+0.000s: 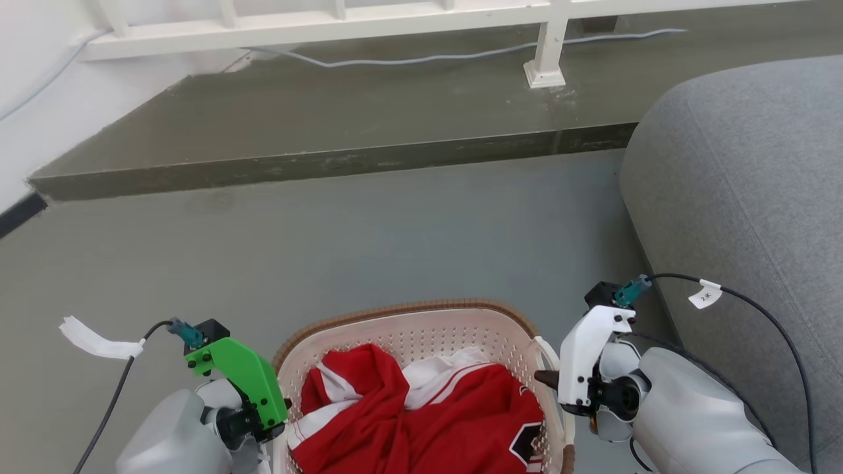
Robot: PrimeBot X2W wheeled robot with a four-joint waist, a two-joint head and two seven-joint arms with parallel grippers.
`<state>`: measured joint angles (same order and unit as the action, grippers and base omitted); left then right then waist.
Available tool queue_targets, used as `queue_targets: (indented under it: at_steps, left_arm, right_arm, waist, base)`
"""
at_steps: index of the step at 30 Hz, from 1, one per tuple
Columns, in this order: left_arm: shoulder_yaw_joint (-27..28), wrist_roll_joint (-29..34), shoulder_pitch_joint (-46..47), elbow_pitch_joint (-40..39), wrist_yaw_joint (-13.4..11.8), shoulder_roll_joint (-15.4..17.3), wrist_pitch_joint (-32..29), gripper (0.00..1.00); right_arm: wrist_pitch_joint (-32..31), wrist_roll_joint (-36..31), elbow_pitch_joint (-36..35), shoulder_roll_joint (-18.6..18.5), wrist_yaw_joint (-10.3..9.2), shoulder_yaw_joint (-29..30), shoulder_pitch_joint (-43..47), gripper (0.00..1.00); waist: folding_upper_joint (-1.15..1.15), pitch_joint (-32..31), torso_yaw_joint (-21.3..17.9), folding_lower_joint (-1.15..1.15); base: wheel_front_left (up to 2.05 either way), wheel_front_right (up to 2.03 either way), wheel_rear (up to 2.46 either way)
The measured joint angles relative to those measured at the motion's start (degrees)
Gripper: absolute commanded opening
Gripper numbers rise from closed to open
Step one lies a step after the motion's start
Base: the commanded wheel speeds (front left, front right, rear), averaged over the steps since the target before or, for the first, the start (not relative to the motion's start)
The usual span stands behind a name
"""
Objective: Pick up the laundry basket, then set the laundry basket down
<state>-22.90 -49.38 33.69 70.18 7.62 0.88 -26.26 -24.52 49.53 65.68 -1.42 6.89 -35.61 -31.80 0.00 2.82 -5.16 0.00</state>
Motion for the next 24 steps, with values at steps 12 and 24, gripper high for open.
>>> queue_targets:
  at_steps: [12, 24]
  left_arm:
    - [-0.3, -0.3, 1.8, -1.1, 0.0, 0.7, 0.2, 0.0]
    - [-1.5, 0.7, 6.2, -2.7, -0.1, 0.9, 3.2, 0.0]
  right_arm:
    - [0.3, 0.6, -1.1, 0.0, -1.01, 0.0, -1.7, 0.0]
    - [4.4, 0.5, -2.0, -0.3, -2.3, -0.1, -5.2, 0.0]
  waist:
    - [0.0, 4.2, -0.2, 0.0]
    - [0.0, 11.5, -0.1, 0.0]
  base:
    - [0.0, 0.0, 0.0]
    - [0.0, 0.0, 0.0]
